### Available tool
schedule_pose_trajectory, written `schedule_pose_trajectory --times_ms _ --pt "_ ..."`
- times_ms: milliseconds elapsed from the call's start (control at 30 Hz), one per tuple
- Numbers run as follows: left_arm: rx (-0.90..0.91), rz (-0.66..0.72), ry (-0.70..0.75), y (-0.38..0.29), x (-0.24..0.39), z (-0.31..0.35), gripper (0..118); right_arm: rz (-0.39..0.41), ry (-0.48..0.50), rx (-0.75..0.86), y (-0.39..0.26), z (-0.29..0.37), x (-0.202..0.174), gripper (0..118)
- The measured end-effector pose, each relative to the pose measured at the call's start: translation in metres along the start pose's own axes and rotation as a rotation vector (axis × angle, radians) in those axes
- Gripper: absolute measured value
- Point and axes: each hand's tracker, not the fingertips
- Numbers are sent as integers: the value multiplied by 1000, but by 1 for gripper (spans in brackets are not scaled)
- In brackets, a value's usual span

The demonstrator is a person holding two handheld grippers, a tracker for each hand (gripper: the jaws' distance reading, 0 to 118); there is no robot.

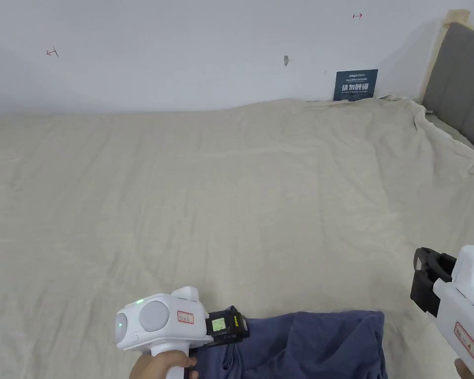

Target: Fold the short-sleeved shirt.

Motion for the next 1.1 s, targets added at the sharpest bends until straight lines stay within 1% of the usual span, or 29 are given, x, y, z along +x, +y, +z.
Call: schedule_pose_trajectory --times_ms 200,267,400,433,467,500,533,567,600,633,700,733,767,900,1100 --pt "183 -31 -18 5 -11 53 113 -2 -5 4 0 2 3 0" --pt "239 -31 2 7 -22 70 113 -3 -5 8 1 3 3 0" --pt "316 -43 100 8 -46 92 112 1 -5 17 3 5 1 0" --pt "353 -48 131 5 -52 95 109 2 -4 19 4 5 1 0" --pt "382 -66 160 2 -55 96 102 3 -4 19 4 5 1 0" --pt "396 -106 185 -1 -59 96 89 2 -5 20 4 5 0 0" --pt "402 -137 212 -5 -63 92 68 1 -4 23 5 5 0 0" --pt "399 -169 237 -8 -67 87 53 0 -3 22 5 5 0 0" --pt "395 -184 257 -12 -69 82 41 -1 -3 22 5 5 0 0" --pt "384 -193 267 -17 -73 73 26 -2 -2 22 5 5 0 0" --pt "369 -181 265 -22 -77 61 7 -3 0 21 5 5 -1 0" --pt "360 -171 260 -26 -78 54 1 -3 0 21 4 6 -1 0" --pt "358 -157 253 -30 -78 49 1 -3 1 18 4 7 0 0" --pt "326 -166 245 -44 -65 25 0 2 -6 14 4 9 3 0" --pt "279 -209 241 -58 -30 -14 0 -2 -20 12 5 12 9 0"
